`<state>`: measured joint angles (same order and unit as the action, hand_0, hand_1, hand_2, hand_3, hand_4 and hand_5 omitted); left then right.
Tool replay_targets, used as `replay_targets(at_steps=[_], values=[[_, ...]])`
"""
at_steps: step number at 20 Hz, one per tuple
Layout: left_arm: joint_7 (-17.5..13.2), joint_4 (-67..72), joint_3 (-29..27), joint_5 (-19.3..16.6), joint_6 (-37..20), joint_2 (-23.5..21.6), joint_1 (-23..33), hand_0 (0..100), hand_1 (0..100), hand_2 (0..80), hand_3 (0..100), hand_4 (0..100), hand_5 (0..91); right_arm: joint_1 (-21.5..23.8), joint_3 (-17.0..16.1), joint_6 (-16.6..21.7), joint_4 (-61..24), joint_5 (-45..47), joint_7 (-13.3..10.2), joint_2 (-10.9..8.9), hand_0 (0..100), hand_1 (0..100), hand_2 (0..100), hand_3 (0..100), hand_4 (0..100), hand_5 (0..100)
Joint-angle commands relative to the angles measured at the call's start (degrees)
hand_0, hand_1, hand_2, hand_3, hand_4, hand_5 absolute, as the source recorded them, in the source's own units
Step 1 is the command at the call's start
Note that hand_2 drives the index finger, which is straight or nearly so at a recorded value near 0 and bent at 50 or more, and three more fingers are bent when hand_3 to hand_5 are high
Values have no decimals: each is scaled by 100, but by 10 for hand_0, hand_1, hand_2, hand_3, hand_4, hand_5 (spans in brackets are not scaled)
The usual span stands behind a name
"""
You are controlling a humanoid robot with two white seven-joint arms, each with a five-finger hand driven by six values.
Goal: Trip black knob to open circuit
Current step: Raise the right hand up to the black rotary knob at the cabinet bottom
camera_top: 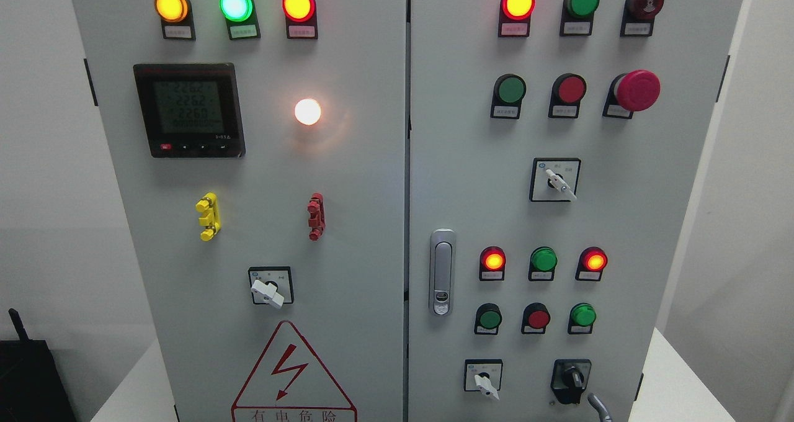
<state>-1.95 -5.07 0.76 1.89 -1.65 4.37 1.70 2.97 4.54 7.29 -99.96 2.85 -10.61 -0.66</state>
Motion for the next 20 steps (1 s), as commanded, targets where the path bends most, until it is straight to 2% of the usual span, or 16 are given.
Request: replay_targets(at_steps=[1, 20], values=[[2, 6, -5, 14, -2, 3, -3, 120, 389, 0, 0, 0, 0, -94, 64, -8, -137, -3, 33, 22, 813, 869, 20, 1000, 1000, 931], [2, 6, -5, 14, 7, 3, -3, 120, 389, 0, 0, 0, 0, -94, 196, -9, -172, -56, 24, 57, 816, 871, 30, 1000, 1000, 931]])
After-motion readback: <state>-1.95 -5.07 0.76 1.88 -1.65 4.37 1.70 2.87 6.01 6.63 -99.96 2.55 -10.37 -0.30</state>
